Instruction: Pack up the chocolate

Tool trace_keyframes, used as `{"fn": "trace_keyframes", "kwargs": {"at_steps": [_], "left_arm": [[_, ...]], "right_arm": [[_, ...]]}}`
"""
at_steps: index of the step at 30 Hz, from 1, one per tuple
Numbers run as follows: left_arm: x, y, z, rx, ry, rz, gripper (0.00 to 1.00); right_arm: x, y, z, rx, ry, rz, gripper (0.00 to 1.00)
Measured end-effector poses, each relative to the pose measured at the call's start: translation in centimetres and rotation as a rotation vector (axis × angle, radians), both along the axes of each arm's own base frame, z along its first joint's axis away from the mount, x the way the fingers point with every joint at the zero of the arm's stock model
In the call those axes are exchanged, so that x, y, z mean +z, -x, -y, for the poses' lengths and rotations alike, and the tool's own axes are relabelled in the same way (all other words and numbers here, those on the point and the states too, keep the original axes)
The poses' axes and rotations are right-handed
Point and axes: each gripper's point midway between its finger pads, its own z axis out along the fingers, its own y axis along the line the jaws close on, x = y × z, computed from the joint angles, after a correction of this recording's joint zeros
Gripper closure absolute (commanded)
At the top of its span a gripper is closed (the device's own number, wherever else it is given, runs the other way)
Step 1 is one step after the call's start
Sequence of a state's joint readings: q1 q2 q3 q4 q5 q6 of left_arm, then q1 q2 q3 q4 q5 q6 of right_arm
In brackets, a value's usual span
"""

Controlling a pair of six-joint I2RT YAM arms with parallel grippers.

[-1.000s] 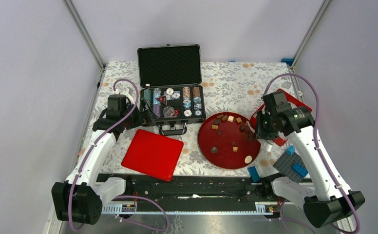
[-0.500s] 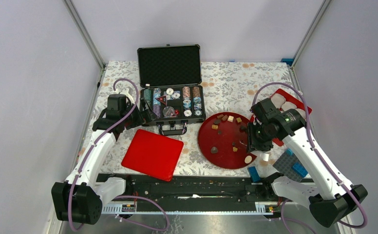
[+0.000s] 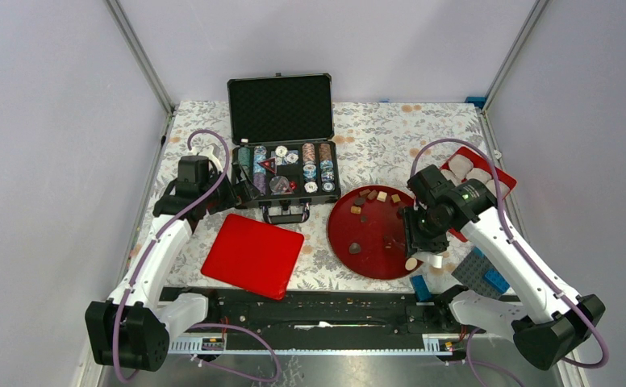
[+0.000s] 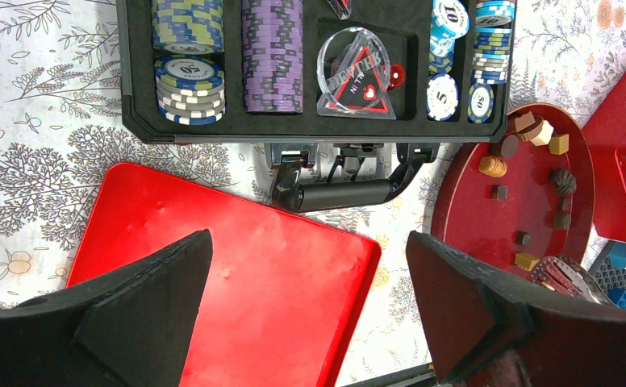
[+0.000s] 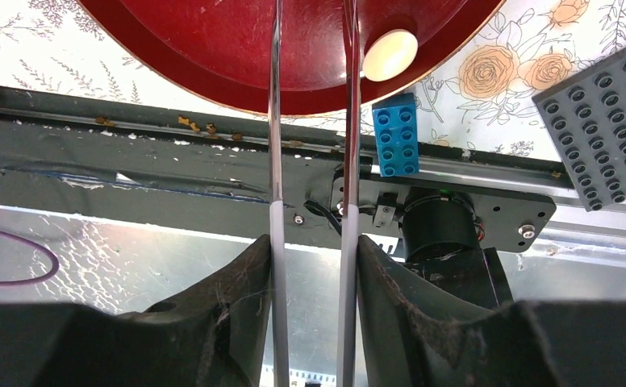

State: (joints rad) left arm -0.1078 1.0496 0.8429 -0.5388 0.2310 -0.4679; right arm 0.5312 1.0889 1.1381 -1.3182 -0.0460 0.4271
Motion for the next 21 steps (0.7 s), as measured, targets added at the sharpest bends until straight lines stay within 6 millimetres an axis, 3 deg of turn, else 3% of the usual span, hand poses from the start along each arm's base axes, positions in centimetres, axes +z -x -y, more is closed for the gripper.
{"fn": "trace_keyframes", "kwargs": {"at_steps": [12, 18, 21], "left_arm": [[-0.4, -0.1, 0.0, -0.001, -0.002, -0.016, 0.01], [-0.3, -0.1, 0.1, -0.002, -0.002, -0.015, 0.01], [-0.4, -0.1, 0.1, -0.002, -0.002, -0.018, 0.01]], "right_arm": [[-2.1, -0.8, -0.7, 0.016, 0.019, -0.028, 0.55], [-2.6, -1.2, -1.1, 0.023, 0.027, -0.027, 0.75], [-2.4, -1.3, -0.9, 0.022, 0.038, -0.018, 0.76]]}}
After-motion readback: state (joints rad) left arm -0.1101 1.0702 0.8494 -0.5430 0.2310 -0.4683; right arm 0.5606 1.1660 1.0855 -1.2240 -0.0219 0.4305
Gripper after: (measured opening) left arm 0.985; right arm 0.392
